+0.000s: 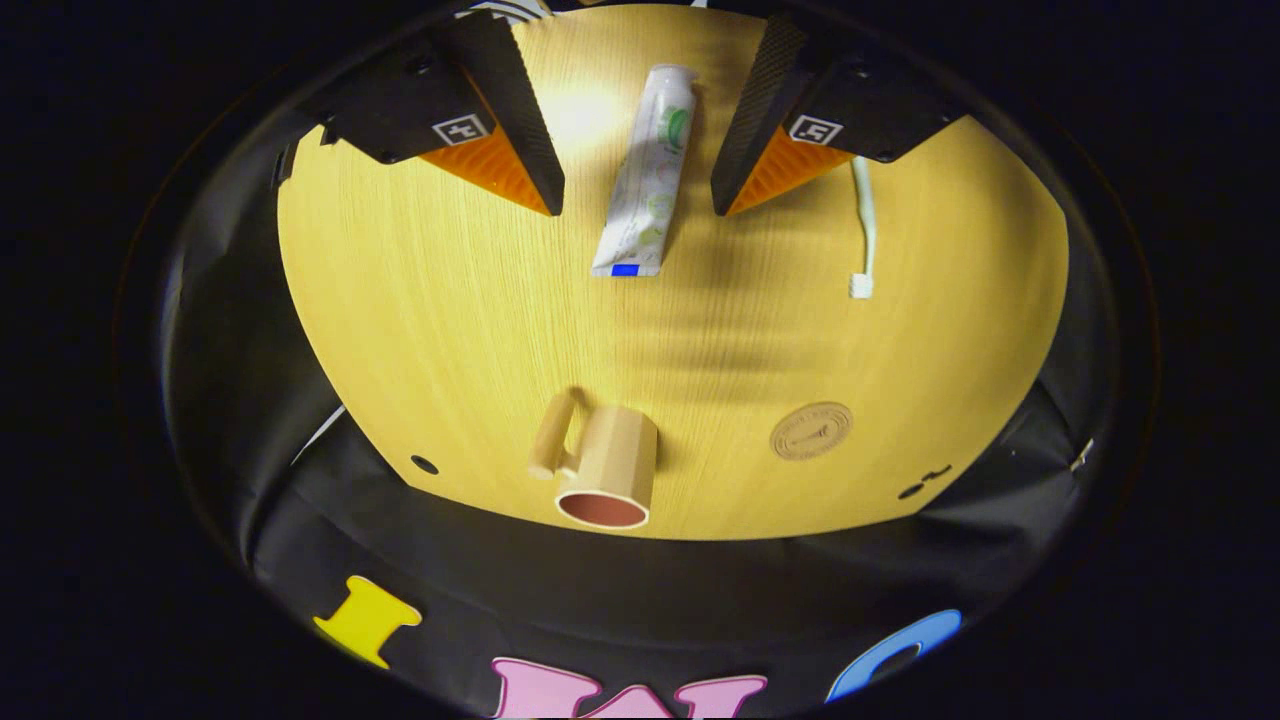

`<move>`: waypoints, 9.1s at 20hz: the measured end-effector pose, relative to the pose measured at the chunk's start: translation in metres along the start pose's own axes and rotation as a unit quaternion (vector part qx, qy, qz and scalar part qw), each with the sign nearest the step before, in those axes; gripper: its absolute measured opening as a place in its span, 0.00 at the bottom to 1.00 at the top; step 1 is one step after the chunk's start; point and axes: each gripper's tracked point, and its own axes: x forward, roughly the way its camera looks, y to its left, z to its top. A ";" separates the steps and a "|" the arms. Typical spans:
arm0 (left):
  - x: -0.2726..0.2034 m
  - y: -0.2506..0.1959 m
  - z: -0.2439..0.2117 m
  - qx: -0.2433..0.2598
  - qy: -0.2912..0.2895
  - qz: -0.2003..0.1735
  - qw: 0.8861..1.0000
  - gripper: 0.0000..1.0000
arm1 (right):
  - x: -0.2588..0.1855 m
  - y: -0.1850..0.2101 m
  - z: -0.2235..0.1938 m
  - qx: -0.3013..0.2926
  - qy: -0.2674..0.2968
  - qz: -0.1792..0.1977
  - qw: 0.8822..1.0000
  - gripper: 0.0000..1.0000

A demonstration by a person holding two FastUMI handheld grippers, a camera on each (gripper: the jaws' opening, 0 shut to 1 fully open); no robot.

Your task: Put the toothbrush and toothpaste on the desktop into the cup, then pick up the cup and place it on the coaster on the desktop.

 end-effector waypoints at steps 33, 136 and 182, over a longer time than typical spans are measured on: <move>0.100 -0.146 -0.186 -0.012 0.226 -0.044 0.973 0.98 | -0.125 -0.093 0.066 0.086 -0.207 0.211 0.951 0.11; 0.366 -0.289 -0.053 -0.348 -0.064 -0.049 0.934 0.06 | 0.009 -0.195 0.070 0.132 -0.242 0.216 0.937 0.66; 0.114 -0.147 -0.177 -0.093 0.111 -0.039 0.989 0.73 | 0.113 -0.038 0.142 -0.284 -0.005 0.227 0.932 0.78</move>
